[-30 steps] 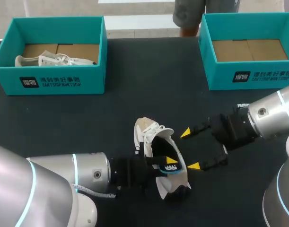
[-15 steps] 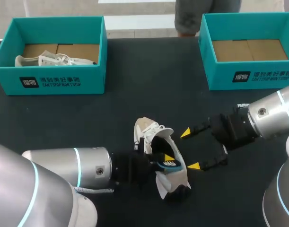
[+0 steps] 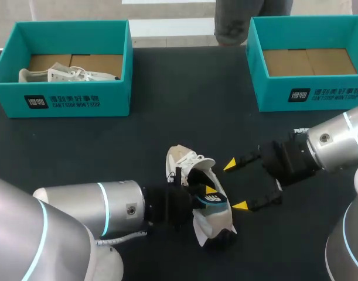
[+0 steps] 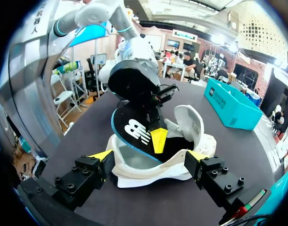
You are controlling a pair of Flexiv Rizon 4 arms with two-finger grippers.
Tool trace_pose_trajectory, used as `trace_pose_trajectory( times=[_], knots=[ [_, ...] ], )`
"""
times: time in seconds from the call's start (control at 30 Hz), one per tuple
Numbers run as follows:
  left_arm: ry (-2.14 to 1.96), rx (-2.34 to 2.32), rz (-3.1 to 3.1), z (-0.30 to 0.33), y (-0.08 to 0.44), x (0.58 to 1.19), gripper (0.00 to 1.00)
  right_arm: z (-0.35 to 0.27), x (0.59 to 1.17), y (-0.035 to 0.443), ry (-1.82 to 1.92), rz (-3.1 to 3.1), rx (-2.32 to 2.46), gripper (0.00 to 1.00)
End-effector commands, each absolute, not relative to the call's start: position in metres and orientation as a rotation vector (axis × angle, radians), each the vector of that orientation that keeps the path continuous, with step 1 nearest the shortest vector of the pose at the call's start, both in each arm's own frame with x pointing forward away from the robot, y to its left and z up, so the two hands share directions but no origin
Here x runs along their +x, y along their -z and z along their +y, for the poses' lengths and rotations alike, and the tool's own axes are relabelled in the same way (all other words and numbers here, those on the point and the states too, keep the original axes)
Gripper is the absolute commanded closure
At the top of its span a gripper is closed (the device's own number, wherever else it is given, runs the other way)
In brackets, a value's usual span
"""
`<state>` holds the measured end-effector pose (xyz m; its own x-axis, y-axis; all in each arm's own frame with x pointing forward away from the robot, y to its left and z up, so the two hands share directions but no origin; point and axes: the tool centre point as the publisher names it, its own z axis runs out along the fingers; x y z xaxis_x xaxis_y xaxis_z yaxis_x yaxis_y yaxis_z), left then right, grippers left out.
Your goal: Take the shoe out of the shoebox, open the shoe tongue, remove and reinsert the insole, then place the shoe into the shoebox
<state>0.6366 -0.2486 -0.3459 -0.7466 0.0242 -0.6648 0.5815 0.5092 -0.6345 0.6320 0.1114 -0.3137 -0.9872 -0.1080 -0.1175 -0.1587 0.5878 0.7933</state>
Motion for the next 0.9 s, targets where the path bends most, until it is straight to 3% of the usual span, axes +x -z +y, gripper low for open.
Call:
trace_pose_trajectory(
  times=[0.03,0.37,0.57,0.77,0.87,0.9],
  knots=[
    [1.179,0.487,2.164,-0.254,0.337,0.631,0.53,0.113,0.631,0.313,-1.374,2.752,-0.229,0.00],
    [1.114,0.468,2.173,-0.246,0.318,0.612,0.55,0.113,0.631,0.313,-1.374,2.752,-0.229,0.00],
    [1.101,0.468,2.169,-0.243,0.313,0.613,0.62,0.113,0.631,0.313,-1.374,2.752,-0.229,0.00],
    [1.111,0.476,2.173,-0.245,0.311,0.611,0.62,0.113,0.631,0.313,-1.374,2.752,-0.229,0.00],
    [1.135,0.463,2.181,-0.246,0.316,0.609,0.65,0.113,0.631,0.313,-1.374,2.752,-0.229,0.00],
    [1.135,0.462,2.182,-0.246,0.316,0.609,0.71,0.113,0.631,0.313,-1.374,2.752,-0.229,0.00]
  ],
)
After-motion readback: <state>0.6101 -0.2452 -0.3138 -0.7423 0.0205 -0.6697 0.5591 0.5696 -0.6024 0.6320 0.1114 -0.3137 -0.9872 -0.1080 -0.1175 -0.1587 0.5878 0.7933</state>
